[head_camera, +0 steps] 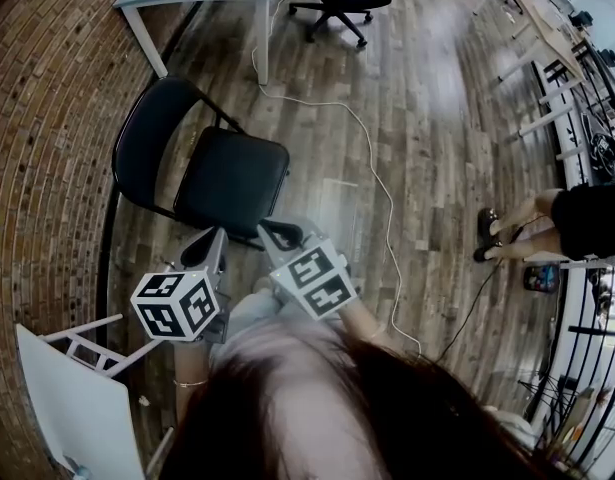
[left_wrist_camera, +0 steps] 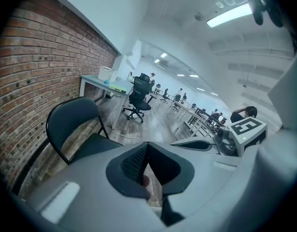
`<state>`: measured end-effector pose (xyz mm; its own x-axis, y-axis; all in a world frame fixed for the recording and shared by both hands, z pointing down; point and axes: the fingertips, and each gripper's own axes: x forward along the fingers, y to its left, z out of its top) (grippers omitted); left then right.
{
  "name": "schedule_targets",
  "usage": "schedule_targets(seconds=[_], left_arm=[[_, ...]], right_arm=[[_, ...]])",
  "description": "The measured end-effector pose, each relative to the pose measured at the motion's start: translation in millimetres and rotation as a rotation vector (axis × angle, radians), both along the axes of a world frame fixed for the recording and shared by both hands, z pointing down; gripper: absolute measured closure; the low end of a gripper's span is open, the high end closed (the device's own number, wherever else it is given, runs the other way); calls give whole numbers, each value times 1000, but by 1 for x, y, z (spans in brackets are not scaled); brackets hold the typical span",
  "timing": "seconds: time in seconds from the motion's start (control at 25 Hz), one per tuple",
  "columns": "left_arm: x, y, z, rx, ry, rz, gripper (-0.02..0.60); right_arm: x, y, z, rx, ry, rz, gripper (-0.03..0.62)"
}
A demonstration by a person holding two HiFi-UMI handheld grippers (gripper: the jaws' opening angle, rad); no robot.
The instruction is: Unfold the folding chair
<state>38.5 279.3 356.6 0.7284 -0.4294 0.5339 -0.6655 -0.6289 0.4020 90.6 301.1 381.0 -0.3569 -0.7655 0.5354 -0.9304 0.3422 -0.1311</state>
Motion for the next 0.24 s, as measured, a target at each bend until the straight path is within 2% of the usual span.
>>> schedule_targets(seconds=[0.24], left_arm=[[-2,-8,0,1,-1,-10,580]], right_arm=[[0,-7,-2,10,20,2,595]])
